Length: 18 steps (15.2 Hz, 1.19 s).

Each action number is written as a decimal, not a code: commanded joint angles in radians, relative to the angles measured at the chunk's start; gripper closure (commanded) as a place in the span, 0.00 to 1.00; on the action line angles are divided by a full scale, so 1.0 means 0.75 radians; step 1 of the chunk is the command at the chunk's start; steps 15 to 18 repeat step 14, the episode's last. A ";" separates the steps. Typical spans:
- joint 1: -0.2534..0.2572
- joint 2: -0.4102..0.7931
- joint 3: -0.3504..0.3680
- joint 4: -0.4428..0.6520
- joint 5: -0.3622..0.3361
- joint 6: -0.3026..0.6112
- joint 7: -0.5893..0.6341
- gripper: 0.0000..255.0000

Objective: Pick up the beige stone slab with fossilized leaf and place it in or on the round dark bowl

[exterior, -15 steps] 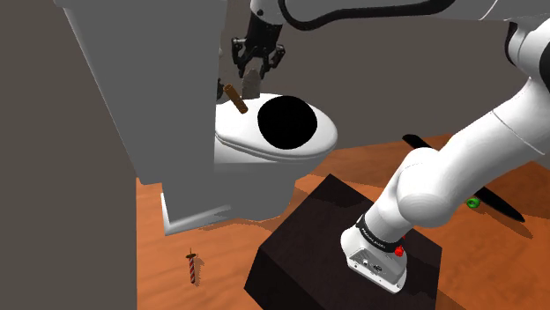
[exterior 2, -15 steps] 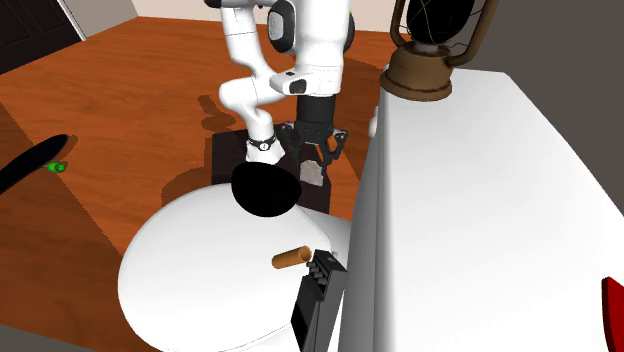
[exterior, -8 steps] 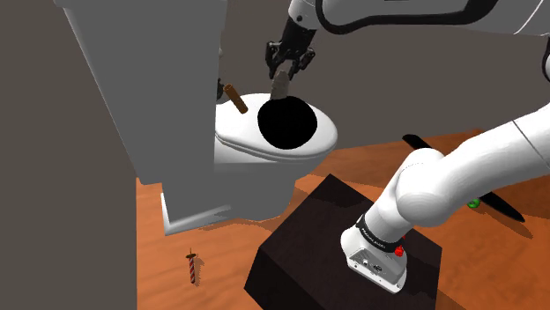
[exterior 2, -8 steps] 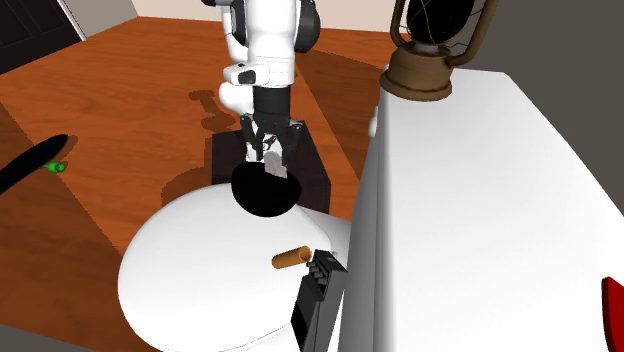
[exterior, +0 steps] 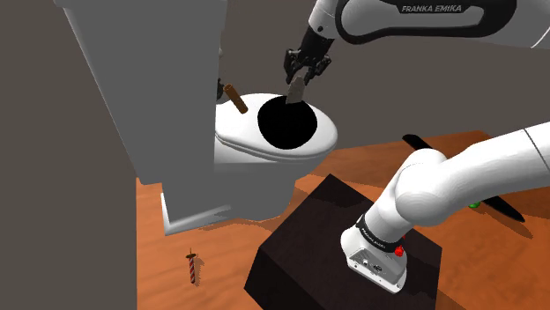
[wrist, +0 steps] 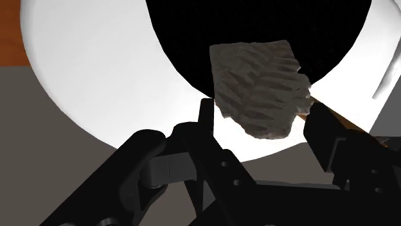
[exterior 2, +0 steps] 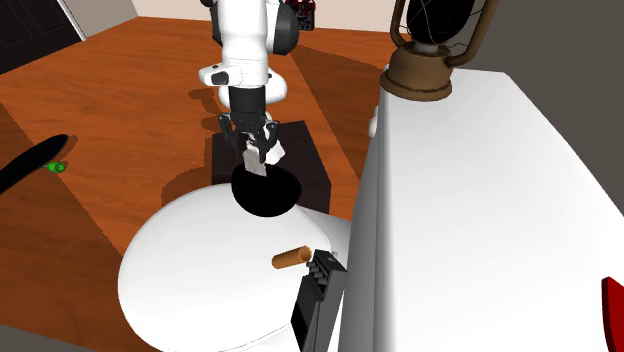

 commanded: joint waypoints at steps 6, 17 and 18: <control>-0.006 0.013 -0.007 -0.115 -0.016 0.128 0.018 1.00; -0.012 0.033 -0.010 -0.194 -0.029 0.226 0.035 1.00; -0.012 0.033 -0.010 -0.194 -0.029 0.226 0.035 1.00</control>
